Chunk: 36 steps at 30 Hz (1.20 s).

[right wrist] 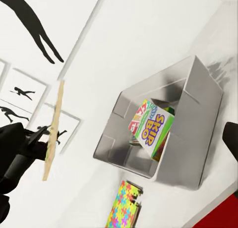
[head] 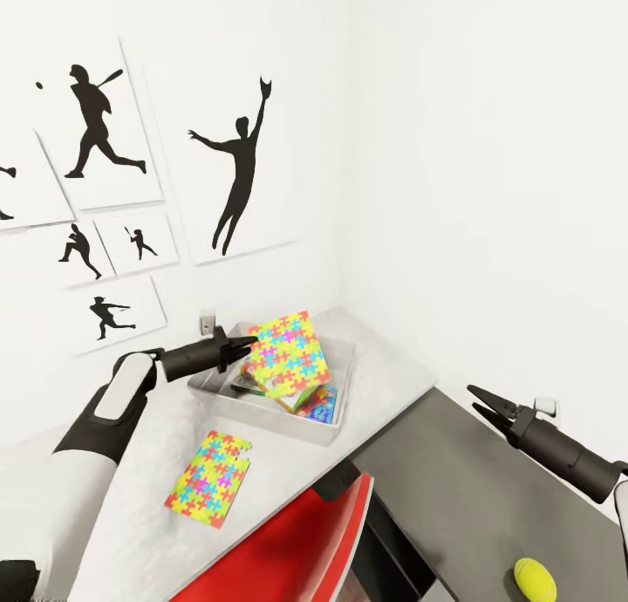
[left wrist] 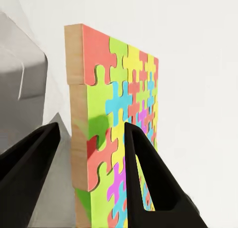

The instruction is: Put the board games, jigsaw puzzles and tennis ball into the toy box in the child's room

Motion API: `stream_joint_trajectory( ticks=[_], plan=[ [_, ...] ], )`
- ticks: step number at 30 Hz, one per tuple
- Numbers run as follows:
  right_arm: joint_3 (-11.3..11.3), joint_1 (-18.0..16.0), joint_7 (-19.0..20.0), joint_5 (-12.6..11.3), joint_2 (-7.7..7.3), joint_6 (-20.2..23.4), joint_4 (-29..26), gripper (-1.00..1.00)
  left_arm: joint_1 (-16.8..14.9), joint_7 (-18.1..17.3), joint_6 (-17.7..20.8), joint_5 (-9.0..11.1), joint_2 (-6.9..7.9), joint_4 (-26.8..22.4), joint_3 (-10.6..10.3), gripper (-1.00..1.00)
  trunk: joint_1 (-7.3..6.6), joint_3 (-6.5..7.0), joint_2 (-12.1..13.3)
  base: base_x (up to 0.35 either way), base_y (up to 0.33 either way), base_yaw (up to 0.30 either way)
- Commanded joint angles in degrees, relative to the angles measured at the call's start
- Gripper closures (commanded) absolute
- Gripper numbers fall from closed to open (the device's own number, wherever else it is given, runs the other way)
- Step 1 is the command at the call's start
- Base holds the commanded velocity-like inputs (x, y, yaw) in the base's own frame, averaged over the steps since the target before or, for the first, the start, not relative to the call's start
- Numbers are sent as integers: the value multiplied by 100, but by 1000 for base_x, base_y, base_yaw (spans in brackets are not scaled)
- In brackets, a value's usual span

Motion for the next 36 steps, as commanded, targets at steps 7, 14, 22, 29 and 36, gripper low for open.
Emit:
stream_joint_trajectory(
  ticks=[7,14,22,29,36],
  plan=[
    [-20,-6,40,53,-1,24,4,-100,-27,1031,-812,1,-100,14,73,100,3,-12,-12,0,0,0],
    [-20,-6,40,63,-2,24,4,-100,-28,1456,-1171,14,-113,308,82,100,3,-12,-12,0,0,0],
    [-20,-6,43,64,0,24,4,-100,-28,1503,-1552,-12,-433,599,61,100,3,-12,-12,0,0,0],
    [-136,-6,49,60,6,24,4,-100,-28,1510,-1784,-24,-534,732,47,100,3,-12,-12,0,0,0],
    [-168,-6,49,71,12,24,7,-100,-35,1537,-2062,-40,-568,741,47,100,3,-12,-12,0,0,0]
  ],
)
